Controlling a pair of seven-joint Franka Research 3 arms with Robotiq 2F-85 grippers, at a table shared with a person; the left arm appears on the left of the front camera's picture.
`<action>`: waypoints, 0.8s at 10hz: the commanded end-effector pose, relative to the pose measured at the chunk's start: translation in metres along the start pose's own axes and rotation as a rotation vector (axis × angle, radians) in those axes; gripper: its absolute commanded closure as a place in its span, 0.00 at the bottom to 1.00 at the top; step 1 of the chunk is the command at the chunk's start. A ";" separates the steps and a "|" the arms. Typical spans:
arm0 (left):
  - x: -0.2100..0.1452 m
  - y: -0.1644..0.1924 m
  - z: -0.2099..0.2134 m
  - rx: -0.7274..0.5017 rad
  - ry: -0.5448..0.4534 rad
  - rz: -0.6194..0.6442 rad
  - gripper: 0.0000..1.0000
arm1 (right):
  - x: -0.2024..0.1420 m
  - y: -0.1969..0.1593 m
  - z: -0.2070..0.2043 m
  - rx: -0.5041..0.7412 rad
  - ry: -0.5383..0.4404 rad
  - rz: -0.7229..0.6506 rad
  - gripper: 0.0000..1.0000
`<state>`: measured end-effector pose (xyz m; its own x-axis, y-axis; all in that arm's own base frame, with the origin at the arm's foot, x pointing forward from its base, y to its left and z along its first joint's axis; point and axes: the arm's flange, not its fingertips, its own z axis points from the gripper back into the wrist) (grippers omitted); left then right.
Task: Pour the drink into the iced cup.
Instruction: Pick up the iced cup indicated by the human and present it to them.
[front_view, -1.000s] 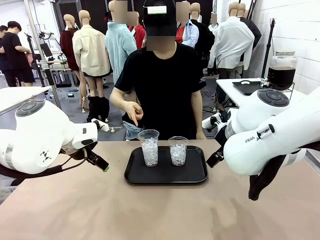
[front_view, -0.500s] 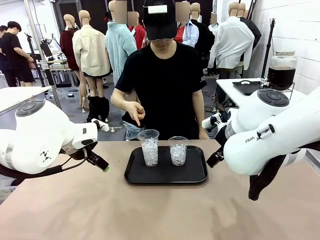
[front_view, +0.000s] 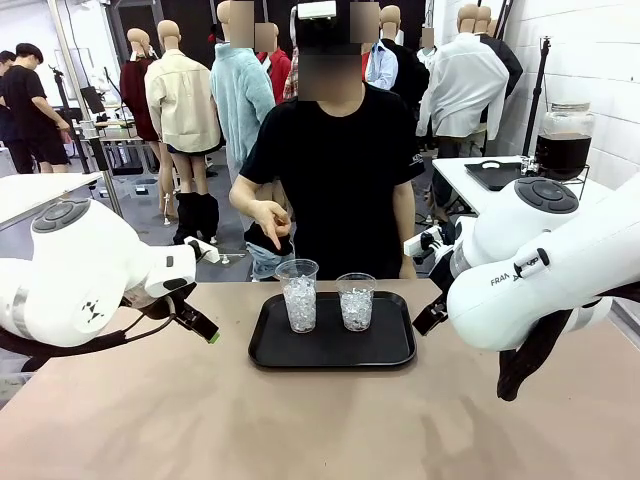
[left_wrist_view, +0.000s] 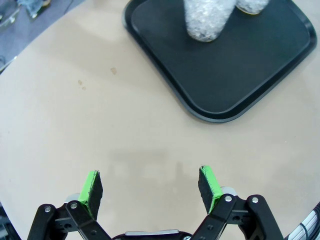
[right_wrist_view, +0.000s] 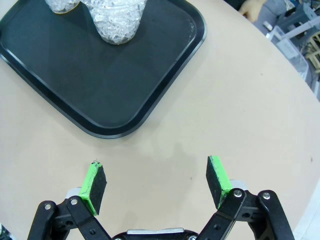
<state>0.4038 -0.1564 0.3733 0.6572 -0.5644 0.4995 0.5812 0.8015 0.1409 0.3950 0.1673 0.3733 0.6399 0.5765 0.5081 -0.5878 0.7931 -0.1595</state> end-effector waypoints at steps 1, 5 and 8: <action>0.021 0.028 -0.011 -0.113 -0.068 -0.150 0.00 | 0.000 0.000 0.000 0.001 0.000 -0.001 0.00; 0.062 0.061 -0.055 -0.282 -0.140 -0.311 0.00 | 0.000 0.000 0.000 0.001 0.000 -0.001 0.00; 0.079 0.076 -0.086 -0.504 -0.145 -0.491 0.00 | 0.000 0.000 0.000 0.001 0.000 -0.001 0.00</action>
<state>0.4896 -0.1799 0.4019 0.2266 -0.7282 0.6468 0.9500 0.3118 0.0182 0.3951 0.1671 0.3735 0.6400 0.5761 0.5085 -0.5874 0.7934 -0.1595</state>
